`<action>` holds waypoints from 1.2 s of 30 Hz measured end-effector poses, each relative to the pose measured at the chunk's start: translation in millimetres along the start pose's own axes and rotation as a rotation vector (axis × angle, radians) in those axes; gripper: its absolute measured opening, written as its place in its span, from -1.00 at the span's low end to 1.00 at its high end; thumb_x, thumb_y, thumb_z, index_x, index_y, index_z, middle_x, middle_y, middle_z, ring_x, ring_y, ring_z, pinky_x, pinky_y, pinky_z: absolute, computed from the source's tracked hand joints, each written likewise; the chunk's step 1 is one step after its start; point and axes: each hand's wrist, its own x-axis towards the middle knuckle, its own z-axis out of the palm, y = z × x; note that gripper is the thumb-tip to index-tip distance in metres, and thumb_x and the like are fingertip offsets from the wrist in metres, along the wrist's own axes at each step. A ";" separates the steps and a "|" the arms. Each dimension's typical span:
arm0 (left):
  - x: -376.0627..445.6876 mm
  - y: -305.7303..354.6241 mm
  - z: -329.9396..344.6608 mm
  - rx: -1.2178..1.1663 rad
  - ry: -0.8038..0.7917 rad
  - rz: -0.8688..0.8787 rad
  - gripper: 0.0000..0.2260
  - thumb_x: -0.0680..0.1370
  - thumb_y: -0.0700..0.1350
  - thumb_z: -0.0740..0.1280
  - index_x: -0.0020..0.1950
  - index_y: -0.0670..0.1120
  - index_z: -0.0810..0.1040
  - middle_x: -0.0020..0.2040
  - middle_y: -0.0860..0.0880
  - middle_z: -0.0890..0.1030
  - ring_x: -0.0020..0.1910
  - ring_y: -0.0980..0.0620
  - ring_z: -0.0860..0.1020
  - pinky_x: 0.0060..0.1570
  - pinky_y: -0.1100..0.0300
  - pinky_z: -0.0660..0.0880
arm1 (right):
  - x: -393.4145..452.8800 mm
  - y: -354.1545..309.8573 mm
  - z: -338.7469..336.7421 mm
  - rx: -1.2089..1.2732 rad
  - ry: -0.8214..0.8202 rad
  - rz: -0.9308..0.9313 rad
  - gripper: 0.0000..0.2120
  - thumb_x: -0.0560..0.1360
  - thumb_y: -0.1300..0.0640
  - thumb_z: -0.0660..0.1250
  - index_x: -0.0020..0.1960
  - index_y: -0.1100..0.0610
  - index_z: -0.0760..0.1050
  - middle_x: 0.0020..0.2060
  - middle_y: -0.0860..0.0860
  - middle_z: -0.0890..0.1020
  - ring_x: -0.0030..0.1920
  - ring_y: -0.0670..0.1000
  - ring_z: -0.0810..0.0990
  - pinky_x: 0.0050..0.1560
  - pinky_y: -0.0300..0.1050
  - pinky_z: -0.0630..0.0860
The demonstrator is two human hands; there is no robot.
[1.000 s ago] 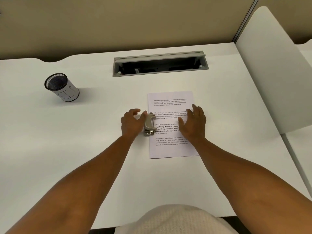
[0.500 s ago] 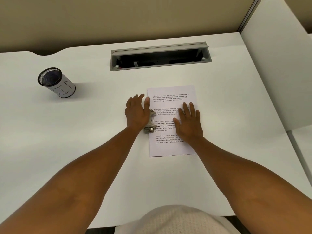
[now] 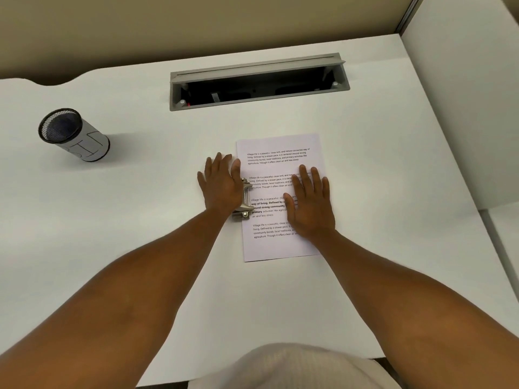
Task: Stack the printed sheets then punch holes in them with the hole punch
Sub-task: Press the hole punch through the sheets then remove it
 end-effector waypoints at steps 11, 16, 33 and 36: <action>5.0 -9.5 12.2 0.045 0.031 0.013 -0.55 0.70 0.04 -0.10 0.57 -0.02 0.23 0.62 0.00 0.14 0.61 -0.02 -0.02 0.53 -0.19 -0.16 | 0.3 0.2 2.4 -0.011 0.030 0.003 -0.46 0.61 -0.08 0.01 0.51 0.16 0.24 0.56 0.11 0.12 0.57 0.17 0.01 0.53 0.22 -0.03; 3.1 -13.7 13.1 0.112 0.000 0.033 -0.54 0.71 0.00 -0.11 0.61 -0.05 0.11 0.63 0.03 0.06 0.61 0.01 -0.07 0.53 -0.19 -0.20 | -0.5 -0.2 3.9 -0.008 0.046 0.000 -0.47 0.62 -0.07 0.02 0.50 0.17 0.25 0.56 0.11 0.14 0.57 0.17 0.02 0.53 0.22 -0.03; 6.8 -14.6 16.1 0.141 -0.031 0.034 -0.52 0.71 0.01 -0.11 0.62 -0.08 0.06 0.63 0.02 0.03 0.61 -0.01 -0.09 0.51 -0.26 -0.21 | -0.7 -0.3 3.9 0.009 0.071 0.004 -0.48 0.61 -0.06 0.06 0.49 0.17 0.29 0.55 0.11 0.17 0.56 0.18 0.05 0.52 0.22 0.00; 6.6 -14.1 15.6 0.133 -0.039 0.025 -0.53 0.70 0.03 -0.12 0.61 -0.06 0.08 0.63 0.02 0.04 0.61 -0.01 -0.07 0.50 -0.27 -0.20 | -0.4 -0.2 3.7 0.009 0.057 0.008 -0.48 0.61 -0.06 0.06 0.49 0.16 0.28 0.55 0.11 0.16 0.57 0.17 0.04 0.53 0.22 -0.02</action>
